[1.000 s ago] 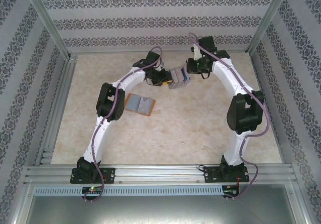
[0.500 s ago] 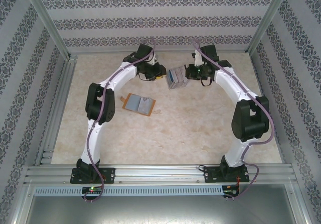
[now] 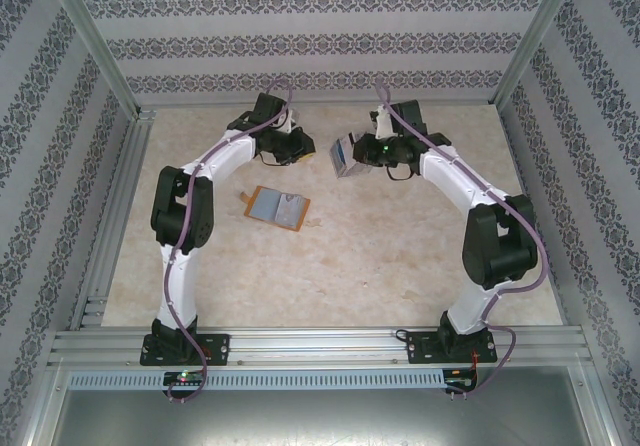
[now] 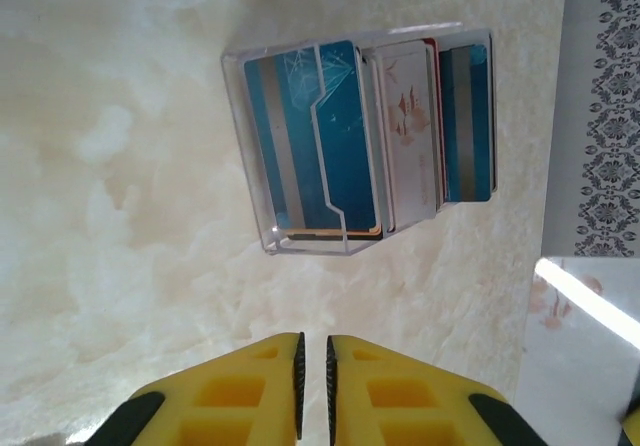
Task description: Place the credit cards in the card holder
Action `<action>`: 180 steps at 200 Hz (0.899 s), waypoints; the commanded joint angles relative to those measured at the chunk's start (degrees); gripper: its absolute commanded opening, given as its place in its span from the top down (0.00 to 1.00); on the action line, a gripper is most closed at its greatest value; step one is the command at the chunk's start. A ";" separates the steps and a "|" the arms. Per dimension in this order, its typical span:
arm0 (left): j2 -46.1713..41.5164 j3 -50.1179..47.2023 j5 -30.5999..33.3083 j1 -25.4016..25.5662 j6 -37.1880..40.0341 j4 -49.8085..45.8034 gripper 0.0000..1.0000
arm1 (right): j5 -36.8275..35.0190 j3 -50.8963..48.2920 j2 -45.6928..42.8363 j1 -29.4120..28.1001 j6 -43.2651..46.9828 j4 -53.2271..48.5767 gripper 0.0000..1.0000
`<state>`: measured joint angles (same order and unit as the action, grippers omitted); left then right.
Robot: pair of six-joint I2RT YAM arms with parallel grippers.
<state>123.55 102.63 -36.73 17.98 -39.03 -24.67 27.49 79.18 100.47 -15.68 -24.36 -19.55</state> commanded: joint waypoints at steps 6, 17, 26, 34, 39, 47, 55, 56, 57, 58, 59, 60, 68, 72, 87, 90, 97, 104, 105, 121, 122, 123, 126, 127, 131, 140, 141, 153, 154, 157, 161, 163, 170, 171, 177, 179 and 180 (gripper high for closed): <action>-6.52 -1.98 -2.44 -0.74 0.20 3.71 0.85 | 5.73 -0.78 1.27 -1.06 -5.05 7.66 0.88; -7.62 -3.13 -3.15 -1.23 -0.11 4.29 0.85 | 6.79 -0.78 1.89 -1.18 -6.27 9.33 0.88; -8.34 -4.02 -4.13 -1.77 -0.47 4.89 0.85 | 7.67 -0.86 2.24 -1.27 -7.40 10.73 0.88; -8.79 -4.69 -5.46 -2.27 -0.84 5.58 0.84 | 8.58 -0.95 2.64 -1.28 -8.44 12.04 0.88; -9.00 -5.05 -6.34 -2.75 -1.14 6.10 0.82 | 9.20 -1.04 2.78 -1.36 -9.10 12.86 0.88; -9.26 -6.00 -8.18 -3.35 -1.92 7.42 0.81 | 10.11 -1.13 3.16 -1.36 -10.09 14.04 0.88; -9.67 -7.34 -10.03 -3.93 -3.40 9.57 0.78 | 10.93 -1.21 3.50 -1.46 -10.95 15.12 0.88; -9.70 -7.52 -10.29 -4.06 -3.59 9.91 0.77 | 10.93 -1.22 3.59 -1.50 -11.05 15.27 0.88; -9.76 -7.70 -10.56 -4.12 -3.81 10.21 0.77 | 11.06 -1.22 3.64 -1.43 -11.19 15.43 0.88; -9.79 -7.88 -10.73 -4.19 -4.02 10.54 0.77 | 11.12 -1.26 3.62 -1.45 -11.30 15.56 0.88; -9.84 -8.10 -10.95 -4.27 -4.25 10.88 0.76 | 11.20 -1.28 3.65 -1.45 -11.40 15.71 0.88; -9.87 -8.30 -11.15 -4.31 -4.45 11.18 0.76 | 11.28 -1.29 3.71 -1.45 -11.49 15.83 0.88; -10.28 -9.81 -12.76 -4.96 -6.04 13.73 0.74 | 11.93 -1.47 3.95 -1.46 -12.46 17.14 0.88; -10.42 -10.44 -13.37 -5.28 -6.85 14.80 0.73 | 12.33 -1.63 4.09 -1.41 -12.90 17.81 0.88; -10.95 -12.06 -15.21 -6.15 -8.37 16.82 0.72 | 13.56 -2.25 4.36 -1.46 -15.13 20.94 0.88; -11.01 -12.23 -15.40 -6.26 -8.49 16.96 0.72 | 13.82 -2.39 4.46 -1.45 -15.70 21.63 0.88; -11.28 -12.45 -15.80 -6.49 -8.47 17.06 0.71 | 14.43 -2.73 4.64 -1.46 -17.03 23.49 0.88; -11.45 -12.63 -16.17 -6.66 -8.20 16.97 0.71 | 15.19 -3.24 4.87 -1.46 -18.60 25.80 0.88; -11.47 -12.67 -16.22 -6.69 -8.19 16.99 0.71 | 15.30 -3.29 4.98 -1.46 -18.87 26.10 0.88; -11.49 -12.63 -17.41 -6.66 -8.49 17.51 0.71 | 17.58 -3.84 6.23 -1.70 -22.52 31.18 0.88; -11.49 -12.67 -17.50 -6.65 -8.51 17.62 0.71 | 17.68 -3.85 6.28 -1.71 -22.68 31.38 0.88; -11.49 -12.65 -17.59 -6.64 -8.56 17.67 0.71 | 17.86 -3.85 6.39 -1.71 -22.80 31.71 0.88; -11.49 -12.76 -17.81 -6.75 -8.82 18.02 0.71 | 18.21 -3.85 6.67 -1.81 -23.28 32.36 0.88; -11.49 -12.78 -17.87 -6.69 -8.98 18.14 0.71 | 18.34 -3.85 6.76 -1.81 -23.46 32.64 0.88; -11.46 -12.94 -18.18 -6.64 -9.35 18.65 0.70 | 18.84 -3.77 6.99 -1.93 -23.95 33.40 0.88; -11.47 -13.32 -18.88 -6.66 -10.25 20.13 0.70 | 19.49 -3.68 7.59 -2.23 -24.86 34.80 0.88; -11.43 -13.37 -18.93 -6.65 -10.27 20.20 0.70 | 19.56 -3.63 7.66 -2.28 -24.99 34.95 0.88; -11.32 -13.36 -19.51 -6.64 -10.92 20.98 0.70 | 20.18 -3.51 8.14 -2.75 -25.85 36.44 0.88; -11.31 -13.35 -19.52 -6.69 -10.95 21.07 0.70 | 20.26 -3.46 8.15 -2.76 -25.88 36.48 0.88; -11.31 -13.33 -19.58 -6.74 -11.10 21.30 0.70 | 20.41 -3.35 8.29 -2.85 -26.03 36.65 0.88; -11.31 -13.43 -19.75 -6.68 -11.38 21.63 0.70 | 20.48 -3.26 8.28 -3.01 -26.17 36.75 0.88; -11.31 -13.47 -19.78 -6.65 -11.54 21.71 0.70 | 20.56 -3.18 8.33 -3.03 -26.24 36.90 0.88; -11.31 -13.55 -19.87 -6.71 -12.07 22.10 0.70 | 20.76 -3.07 8.37 -3.29 -26.57 37.31 0.88; -11.31 -13.53 -19.87 -6.72 -12.18 22.15 0.70 | 20.85 -3.07 8.40 -3.29 -26.59 37.44 0.88; -11.31 -13.54 -20.00 -6.65 -12.52 22.40 0.70 | 20.93 -3.06 8.37 -3.45 -26.84 38.00 0.88; -11.31 -13.54 -20.04 -6.64 -12.62 22.52 0.70 | 20.98 -3.06 8.33 -3.47 -26.94 38.18 0.88; -11.31 -13.52 -20.09 -6.64 -12.73 22.54 0.70 | 21.05 -3.06 8.34 -3.52 -26.95 38.27 0.88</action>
<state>113.80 89.58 -54.24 11.25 -49.12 -6.70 45.36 76.20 108.57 -18.13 -48.45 12.23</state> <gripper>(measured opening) 0.302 0.119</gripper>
